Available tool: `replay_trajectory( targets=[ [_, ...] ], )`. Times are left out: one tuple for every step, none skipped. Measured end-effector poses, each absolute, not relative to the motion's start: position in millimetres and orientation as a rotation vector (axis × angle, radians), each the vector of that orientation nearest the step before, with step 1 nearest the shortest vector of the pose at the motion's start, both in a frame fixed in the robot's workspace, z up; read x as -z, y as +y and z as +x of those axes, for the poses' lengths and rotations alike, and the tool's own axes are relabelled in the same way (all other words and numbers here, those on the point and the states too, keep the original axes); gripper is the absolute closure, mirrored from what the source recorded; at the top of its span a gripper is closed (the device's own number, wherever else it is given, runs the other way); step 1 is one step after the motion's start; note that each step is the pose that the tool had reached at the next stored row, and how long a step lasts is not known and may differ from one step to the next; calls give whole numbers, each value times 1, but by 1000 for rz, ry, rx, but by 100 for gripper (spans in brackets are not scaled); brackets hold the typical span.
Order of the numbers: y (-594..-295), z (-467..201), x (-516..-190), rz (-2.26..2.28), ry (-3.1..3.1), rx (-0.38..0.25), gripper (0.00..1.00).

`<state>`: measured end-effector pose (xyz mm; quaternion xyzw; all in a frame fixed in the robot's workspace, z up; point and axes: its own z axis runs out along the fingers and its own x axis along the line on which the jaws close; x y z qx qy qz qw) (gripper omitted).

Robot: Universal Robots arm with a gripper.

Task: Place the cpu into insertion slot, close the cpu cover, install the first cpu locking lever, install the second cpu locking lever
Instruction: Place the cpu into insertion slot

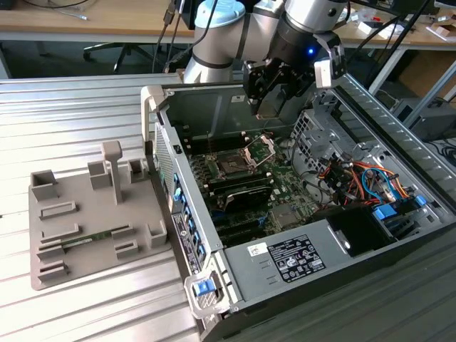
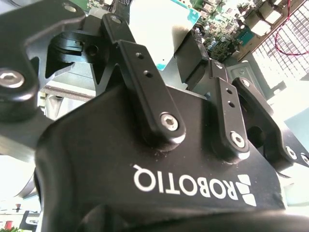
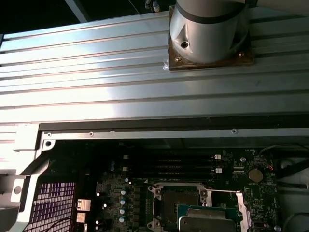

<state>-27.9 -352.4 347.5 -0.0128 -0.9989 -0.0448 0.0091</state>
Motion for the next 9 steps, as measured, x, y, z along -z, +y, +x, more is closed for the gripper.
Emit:
replay_trajectory(
  targets=[
    [-352,-28,-347,-40,-3120,140,46],
    [-352,-28,-347,-40,-3120,140,46],
    [-352,-28,-347,-40,-3120,140,46],
    [-352,-28,-346,-40,-3120,140,46],
    [-352,-28,-344,-40,-3120,140,46],
    [-352,-28,-344,-40,-3120,140,46],
    [-352,-28,-344,-40,-3120,140,46],
    [-352,-28,-344,-40,-3120,140,46],
    [-352,-28,-344,-40,-3120,140,46]
  ],
)
